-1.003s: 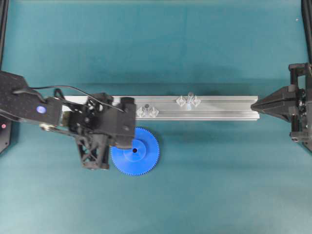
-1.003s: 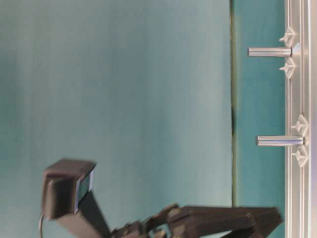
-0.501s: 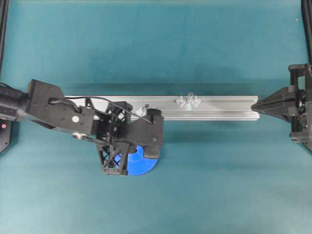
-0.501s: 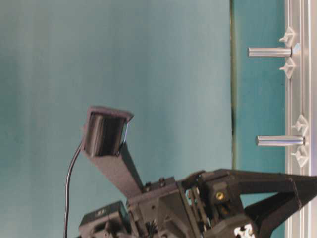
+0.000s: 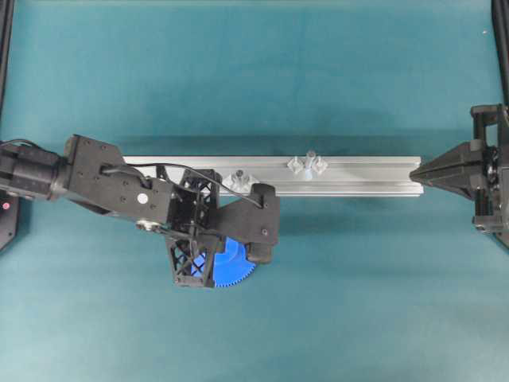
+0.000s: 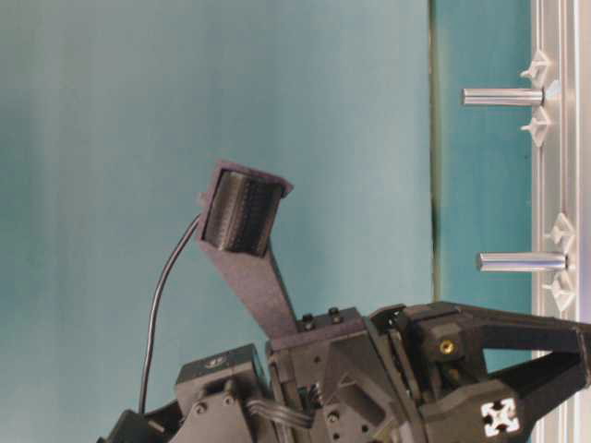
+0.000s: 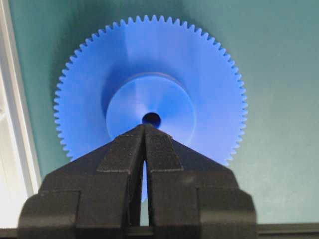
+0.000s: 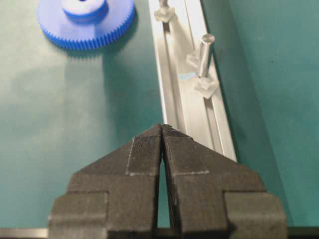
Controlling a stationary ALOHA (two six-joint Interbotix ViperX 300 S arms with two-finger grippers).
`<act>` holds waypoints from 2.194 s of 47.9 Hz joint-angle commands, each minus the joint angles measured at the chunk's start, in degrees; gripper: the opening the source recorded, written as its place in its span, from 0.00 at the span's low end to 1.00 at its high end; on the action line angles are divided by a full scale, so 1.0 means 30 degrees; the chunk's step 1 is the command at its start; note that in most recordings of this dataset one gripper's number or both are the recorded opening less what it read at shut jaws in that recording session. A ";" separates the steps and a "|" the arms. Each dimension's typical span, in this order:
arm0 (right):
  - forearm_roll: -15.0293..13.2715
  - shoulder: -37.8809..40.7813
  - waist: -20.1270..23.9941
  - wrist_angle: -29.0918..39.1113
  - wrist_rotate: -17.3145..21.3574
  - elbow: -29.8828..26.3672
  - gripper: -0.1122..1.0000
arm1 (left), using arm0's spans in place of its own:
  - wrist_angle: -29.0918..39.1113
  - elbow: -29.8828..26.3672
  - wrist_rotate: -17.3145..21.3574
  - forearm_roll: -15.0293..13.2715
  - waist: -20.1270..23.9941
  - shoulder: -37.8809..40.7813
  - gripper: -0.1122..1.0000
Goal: Find the location of the shaft and insert the large gear.
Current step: 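Lower the left gripper and close it on the gear hub, then lift the blue gear with the left gripper, tilting it upright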
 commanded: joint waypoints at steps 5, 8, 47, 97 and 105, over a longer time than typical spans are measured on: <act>0.0000 0.0117 -0.0059 -0.0088 0.0205 -0.0146 0.13 | 0.0088 -0.0439 0.0029 0.0059 -0.0117 -0.0205 0.10; 0.0000 0.0117 -0.0029 -0.0059 0.0205 -0.0117 0.13 | 0.0176 -0.0439 0.0029 0.0059 -0.0117 -0.0146 0.10; 0.0000 0.0088 -0.0059 -0.0059 0.0234 0.0088 0.13 | -0.0645 -0.0557 -0.0264 0.0059 -0.0117 -0.0059 0.93; 0.0000 0.0059 -0.0059 -0.0088 0.0234 0.0117 0.13 | -0.0234 -0.0703 -0.0820 0.0059 -0.0117 0.1230 0.93; 0.0000 0.0059 -0.0029 -0.0059 0.0234 0.0117 0.13 | -0.0234 -0.0645 -0.0820 0.0029 -0.0117 0.1377 0.93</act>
